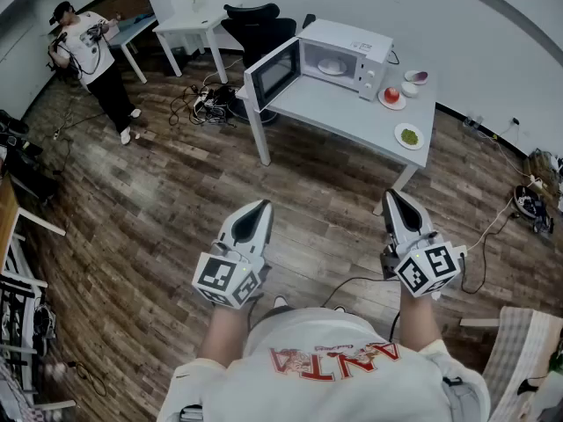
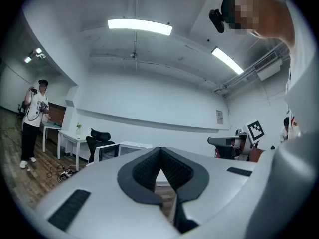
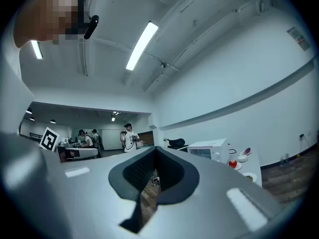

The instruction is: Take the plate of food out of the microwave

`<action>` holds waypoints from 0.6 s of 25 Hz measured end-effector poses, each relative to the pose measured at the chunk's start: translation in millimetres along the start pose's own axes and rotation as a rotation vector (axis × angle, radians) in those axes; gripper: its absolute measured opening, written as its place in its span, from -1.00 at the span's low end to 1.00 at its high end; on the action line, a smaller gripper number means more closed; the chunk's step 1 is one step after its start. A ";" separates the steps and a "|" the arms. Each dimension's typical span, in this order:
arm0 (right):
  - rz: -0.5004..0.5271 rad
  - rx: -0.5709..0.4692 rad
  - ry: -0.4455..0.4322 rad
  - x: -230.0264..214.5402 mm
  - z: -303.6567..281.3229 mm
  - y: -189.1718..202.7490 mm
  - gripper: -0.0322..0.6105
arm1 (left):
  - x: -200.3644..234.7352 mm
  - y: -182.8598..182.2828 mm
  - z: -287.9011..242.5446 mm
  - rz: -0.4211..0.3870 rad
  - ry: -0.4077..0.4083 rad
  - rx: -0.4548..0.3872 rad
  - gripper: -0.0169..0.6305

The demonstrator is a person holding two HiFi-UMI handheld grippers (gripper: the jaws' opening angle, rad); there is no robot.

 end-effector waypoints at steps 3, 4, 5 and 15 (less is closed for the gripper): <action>0.001 0.000 0.001 2.9 0.1 -2.7 -0.90 | -2.0 -3.6 1.5 -0.002 0.004 -0.002 -0.92; 0.001 0.000 0.001 4.3 0.6 -2.8 -0.90 | -2.5 -3.8 2.5 -0.002 0.005 -0.001 -0.92; 0.001 0.001 0.002 5.8 1.4 -2.5 -0.90 | -2.9 -3.6 3.8 -0.001 0.006 0.000 -0.92; -0.031 -0.005 0.010 14.5 2.2 -0.1 -0.90 | 0.3 -0.6 15.7 0.014 0.009 -0.001 -0.92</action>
Point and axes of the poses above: the fingertips, and each gripper's own axes: z backward along the fingers, x to its left, y out of its underside, the point moved 1 cm from there along z, backward along the fingers, and after that the axes turned 4 degrees about x, right-handed, at the moved point
